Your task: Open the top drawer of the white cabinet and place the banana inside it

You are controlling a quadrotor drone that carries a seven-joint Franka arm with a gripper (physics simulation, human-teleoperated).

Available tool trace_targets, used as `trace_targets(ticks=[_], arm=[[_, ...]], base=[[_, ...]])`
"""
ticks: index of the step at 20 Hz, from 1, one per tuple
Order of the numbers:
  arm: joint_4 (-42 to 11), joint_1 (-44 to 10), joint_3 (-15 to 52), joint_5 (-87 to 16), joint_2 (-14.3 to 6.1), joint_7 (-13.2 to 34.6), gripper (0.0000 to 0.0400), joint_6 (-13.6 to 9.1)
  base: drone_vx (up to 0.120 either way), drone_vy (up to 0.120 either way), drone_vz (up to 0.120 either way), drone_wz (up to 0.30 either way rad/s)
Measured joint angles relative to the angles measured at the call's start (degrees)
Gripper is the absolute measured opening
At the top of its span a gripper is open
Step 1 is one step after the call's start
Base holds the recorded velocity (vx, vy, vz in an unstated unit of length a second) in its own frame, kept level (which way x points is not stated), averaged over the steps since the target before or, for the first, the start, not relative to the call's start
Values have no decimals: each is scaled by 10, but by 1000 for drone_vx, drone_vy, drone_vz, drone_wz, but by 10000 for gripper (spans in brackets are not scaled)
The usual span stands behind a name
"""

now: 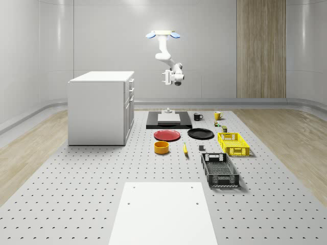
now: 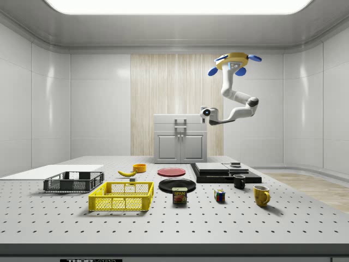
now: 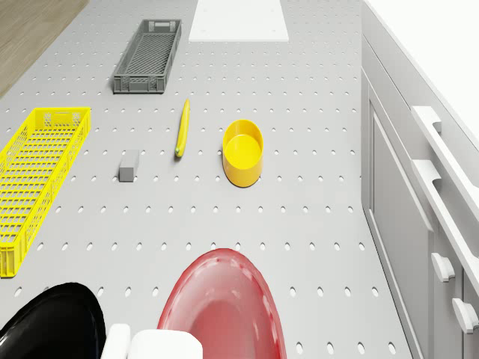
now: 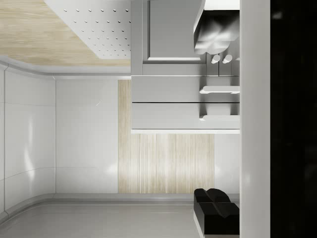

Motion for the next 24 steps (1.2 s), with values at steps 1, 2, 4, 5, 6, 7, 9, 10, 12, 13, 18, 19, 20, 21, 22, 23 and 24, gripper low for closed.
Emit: trace_targets(ticks=[1,2,4,5,6,7,9,10,12,13,18,19,20,21,22,23,24], arm=[[0,1,0,-1,-1,1,400,1],[0,3,-1,-2,-3,2,400,2],[-1,5,-2,-5,-6,4,400,5],[-1,6,-2,-6,-7,5,400,6],[-1,8,-2,-7,-8,6,400,7],[-1,9,-3,-8,-10,6,400,8],[-2,11,-3,-10,-12,8,400,10],[-2,12,-4,-11,-13,9,400,11],[-2,14,-4,-13,-16,11,400,13],[-2,15,-5,-14,-17,12,400,14],[-3,20,-6,-18,-23,15,400,19],[-3,21,-6,-19,-24,16,400,20],[-3,22,-7,-20,-25,17,400,21],[-3,23,-7,-21,-26,18,400,22],[-3,24,-7,-22,-27,18,400,23],[-4,25,-7,-23,-28,19,400,23],[-4,26,-8,-24,-29,20,400,24]], base=[[120,-80,0,0],[120,-120,0,0],[120,-120,0,0],[120,-120,0,0],[120,-120,0,0],[120,-120,0,0],[120,-120,0,0],[120,-120,0,0],[120,-120,0,0],[120,-120,0,0],[120,-48,0,0],[120,0,0,0],[120,-120,0,0],[120,-120,0,0],[120,-120,0,0],[120,-120,0,0],[120,-120,0,0]])
